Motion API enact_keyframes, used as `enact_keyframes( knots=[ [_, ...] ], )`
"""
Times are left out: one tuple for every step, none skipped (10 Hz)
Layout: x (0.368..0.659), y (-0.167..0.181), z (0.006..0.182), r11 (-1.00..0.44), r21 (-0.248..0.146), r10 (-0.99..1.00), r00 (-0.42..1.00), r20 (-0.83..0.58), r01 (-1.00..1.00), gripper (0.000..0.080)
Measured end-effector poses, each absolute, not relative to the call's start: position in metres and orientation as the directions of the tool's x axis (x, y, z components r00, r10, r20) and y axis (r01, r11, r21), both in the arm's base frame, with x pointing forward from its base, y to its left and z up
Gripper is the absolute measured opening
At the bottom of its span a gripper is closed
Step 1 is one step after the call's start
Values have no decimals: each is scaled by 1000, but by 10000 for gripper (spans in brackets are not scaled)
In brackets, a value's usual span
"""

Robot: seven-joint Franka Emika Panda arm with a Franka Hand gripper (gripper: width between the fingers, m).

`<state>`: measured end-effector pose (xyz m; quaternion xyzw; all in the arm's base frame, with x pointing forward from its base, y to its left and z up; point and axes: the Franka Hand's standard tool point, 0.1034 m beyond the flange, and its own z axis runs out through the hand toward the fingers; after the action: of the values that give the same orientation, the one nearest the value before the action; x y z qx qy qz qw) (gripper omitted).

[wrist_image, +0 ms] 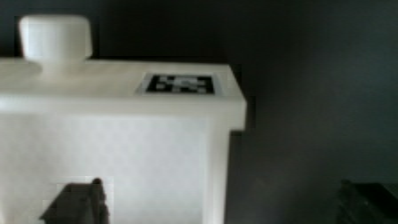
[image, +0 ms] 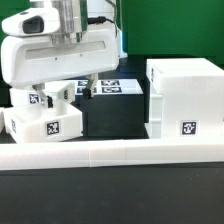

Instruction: Assemble drawer

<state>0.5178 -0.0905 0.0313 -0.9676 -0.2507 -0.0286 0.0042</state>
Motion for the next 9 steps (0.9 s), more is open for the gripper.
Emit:
enact_keyframes(
  knots=[
    [515,-92,22,-875,4,484,874,50,484,649],
    [512,-92,17,-875,0,483,874,43,484,649],
    [511,-92,12,-875,1,483,874,41,484,649],
    [509,-92,8,-875,0,483,875,37,484,649],
    [508,-92,7,-875,-1,483,875,35,484,649],
    [508,-92,7,-875,-2,483,875,35,483,649],
    [508,-91,7,-877,-2,481,876,35,481,511],
    [508,-90,7,-877,-3,480,876,35,481,511],
    [508,-89,6,-877,-4,479,877,35,480,367]
  ],
)
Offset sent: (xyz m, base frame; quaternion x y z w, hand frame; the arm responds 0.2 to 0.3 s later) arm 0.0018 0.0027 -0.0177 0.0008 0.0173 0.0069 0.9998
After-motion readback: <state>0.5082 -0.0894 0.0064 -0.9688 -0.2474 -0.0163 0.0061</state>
